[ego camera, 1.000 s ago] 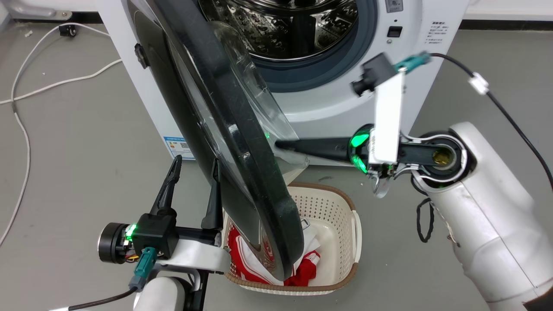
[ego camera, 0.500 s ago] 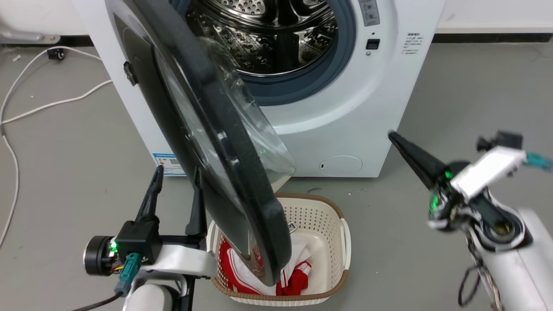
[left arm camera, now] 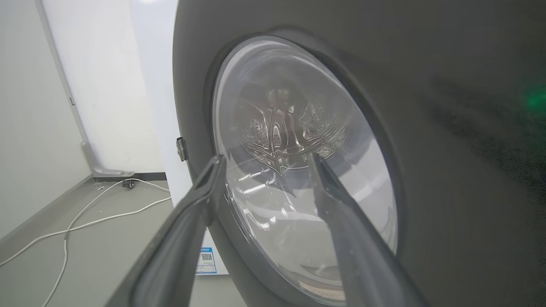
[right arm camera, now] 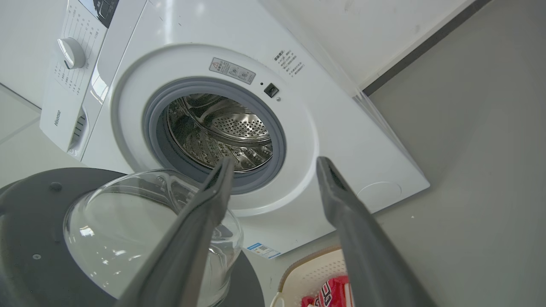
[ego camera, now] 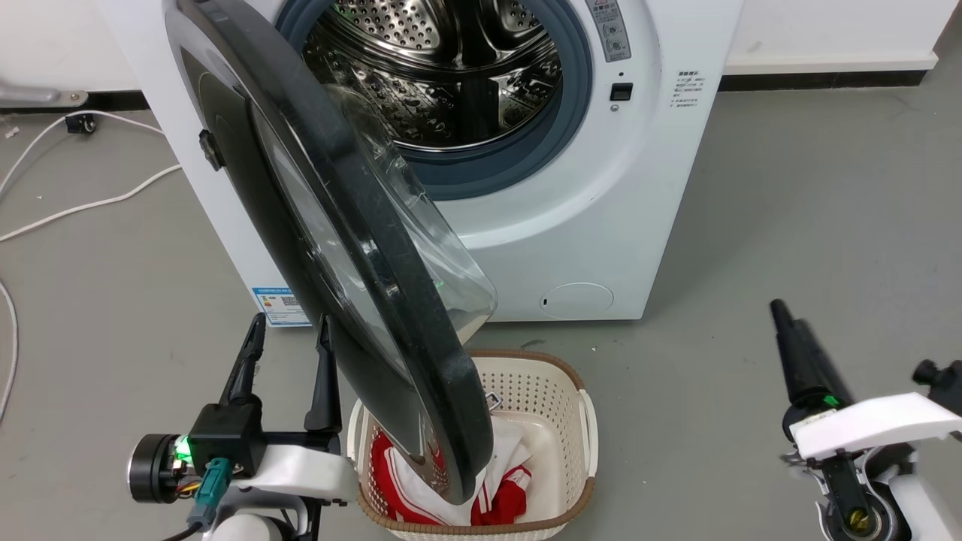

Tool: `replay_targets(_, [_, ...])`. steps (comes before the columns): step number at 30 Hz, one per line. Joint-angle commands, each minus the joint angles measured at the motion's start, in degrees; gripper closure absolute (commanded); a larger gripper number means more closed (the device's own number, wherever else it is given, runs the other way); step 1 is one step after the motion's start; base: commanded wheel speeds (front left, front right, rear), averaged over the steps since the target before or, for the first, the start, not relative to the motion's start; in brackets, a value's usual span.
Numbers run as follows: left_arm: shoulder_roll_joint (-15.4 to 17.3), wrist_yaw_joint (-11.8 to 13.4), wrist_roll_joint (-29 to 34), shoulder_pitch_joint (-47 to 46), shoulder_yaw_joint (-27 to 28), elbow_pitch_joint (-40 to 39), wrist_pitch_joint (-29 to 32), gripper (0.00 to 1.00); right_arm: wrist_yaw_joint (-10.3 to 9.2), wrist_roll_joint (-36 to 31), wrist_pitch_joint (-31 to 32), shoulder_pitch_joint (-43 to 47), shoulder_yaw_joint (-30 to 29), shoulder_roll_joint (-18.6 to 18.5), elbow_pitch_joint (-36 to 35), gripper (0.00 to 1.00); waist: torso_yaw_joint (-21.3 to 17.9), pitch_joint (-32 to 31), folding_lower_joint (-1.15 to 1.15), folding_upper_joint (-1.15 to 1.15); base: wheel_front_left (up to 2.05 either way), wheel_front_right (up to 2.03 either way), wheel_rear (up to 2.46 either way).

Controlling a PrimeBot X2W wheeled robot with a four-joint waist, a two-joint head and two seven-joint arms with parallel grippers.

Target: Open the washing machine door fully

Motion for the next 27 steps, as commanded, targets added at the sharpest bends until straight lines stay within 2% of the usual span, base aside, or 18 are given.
replay_targets(1, [0.2, -0.1, 0.3, 0.6, 0.5, 0.1, -0.1, 0.00, 0.00, -5.1, -3.1, 0.4, -0.4, -0.8, 0.1, 0.00, -0.1, -0.1, 0.00, 0.00, 0.00, 0.00, 0.00])
replay_targets(5, [0.2, -0.2, 0.5, 0.7, 0.8, -0.5, -0.1, 0.00, 0.00, -22.8, -7.8, 0.2, -3.9, -0.4, -0.3, 0.00, -0.1, -0.2, 0.00, 0.00, 0.00, 0.00, 0.00])
replay_targets(10, [0.1, -0.1, 0.5, 0.9, 0.9, -0.9, -0.1, 0.00, -0.01, -44.9, -8.7, 1.6, -11.1, 3.3, -6.9, 0.00, 0.0, -0.3, 0.00, 0.00, 0.00, 0.00, 0.00])
replay_targets(15, [0.1, -0.2, 0.8, 0.9, 0.9, -0.8, -0.1, 0.00, -0.01, -59.5, -6.2, 4.3, -13.5, 7.5, -15.8, 0.00, 0.1, -0.4, 0.00, 0.00, 0.00, 0.00, 0.00])
replay_targets(20, [0.0, -0.5, 1.0, 0.9, 0.9, -0.8, -0.1, 0.00, -0.02, -65.2, -2.8, 8.3, -11.9, 9.6, -20.6, 0.00, 0.3, -0.4, 0.00, 0.00, 0.00, 0.00, 0.00])
replay_targets(27, [0.0, -0.7, 1.3, 1.0, 0.7, -0.6, -0.1, 0.00, -0.02, -64.9, -2.5, 12.8, -11.6, 10.5, -19.9, 0.00, 0.8, -0.8, 0.00, 0.00, 0.00, 0.00, 0.00])
